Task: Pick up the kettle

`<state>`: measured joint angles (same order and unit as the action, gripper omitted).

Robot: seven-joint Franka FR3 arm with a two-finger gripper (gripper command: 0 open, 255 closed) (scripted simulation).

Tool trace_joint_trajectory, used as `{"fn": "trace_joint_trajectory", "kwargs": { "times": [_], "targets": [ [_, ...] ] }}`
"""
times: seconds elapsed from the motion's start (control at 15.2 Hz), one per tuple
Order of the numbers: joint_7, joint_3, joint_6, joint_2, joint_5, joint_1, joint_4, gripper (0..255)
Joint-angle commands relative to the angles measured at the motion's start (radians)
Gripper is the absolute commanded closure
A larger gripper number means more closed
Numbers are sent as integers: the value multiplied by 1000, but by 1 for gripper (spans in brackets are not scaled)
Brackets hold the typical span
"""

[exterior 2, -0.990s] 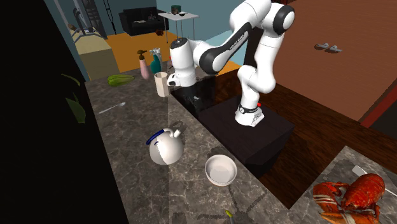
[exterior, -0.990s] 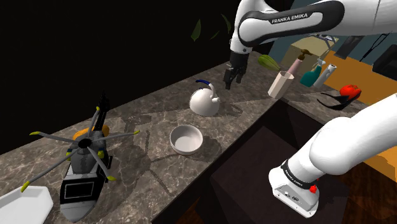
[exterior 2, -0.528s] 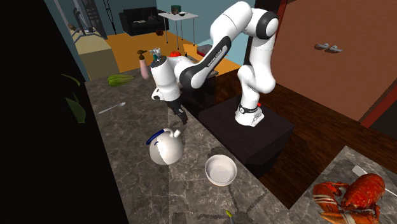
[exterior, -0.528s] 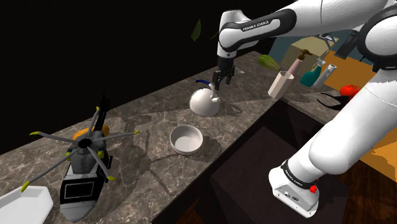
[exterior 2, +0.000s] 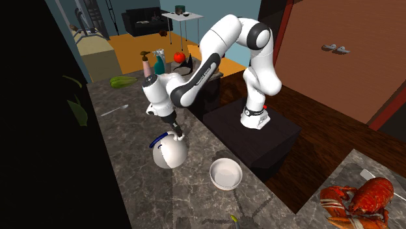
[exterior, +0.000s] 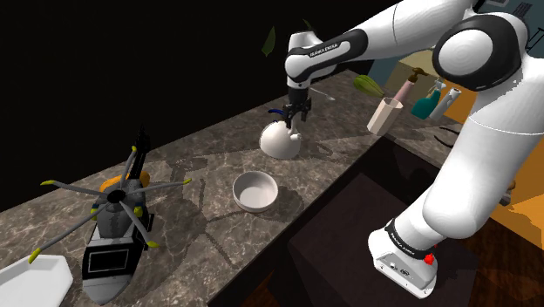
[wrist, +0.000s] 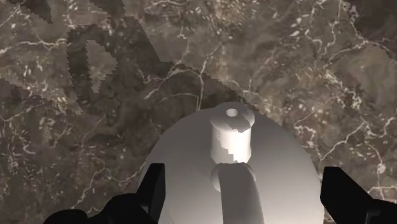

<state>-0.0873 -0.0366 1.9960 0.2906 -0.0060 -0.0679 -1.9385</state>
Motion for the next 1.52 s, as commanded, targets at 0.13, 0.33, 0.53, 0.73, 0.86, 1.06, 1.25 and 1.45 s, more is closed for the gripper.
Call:
{"fn": "trace_joint_trajectory", "kwargs": {
  "times": [0.13,0.33,0.53,0.73,0.86,1.06,1.25,1.45],
  "targets": [
    [2,1,45,35,1,1,-11,0],
    [2,1,52,39,1,1,-13,0],
    [2,1,52,39,1,1,-13,255],
    [2,1,52,39,1,1,-13,255],
    [2,1,52,38,1,1,-14,255],
    [2,1,41,31,1,1,-9,255],
    [2,1,6,9,0,1,3,255],
    [2,0,-28,-11,0,1,17,255]
  ]
}}
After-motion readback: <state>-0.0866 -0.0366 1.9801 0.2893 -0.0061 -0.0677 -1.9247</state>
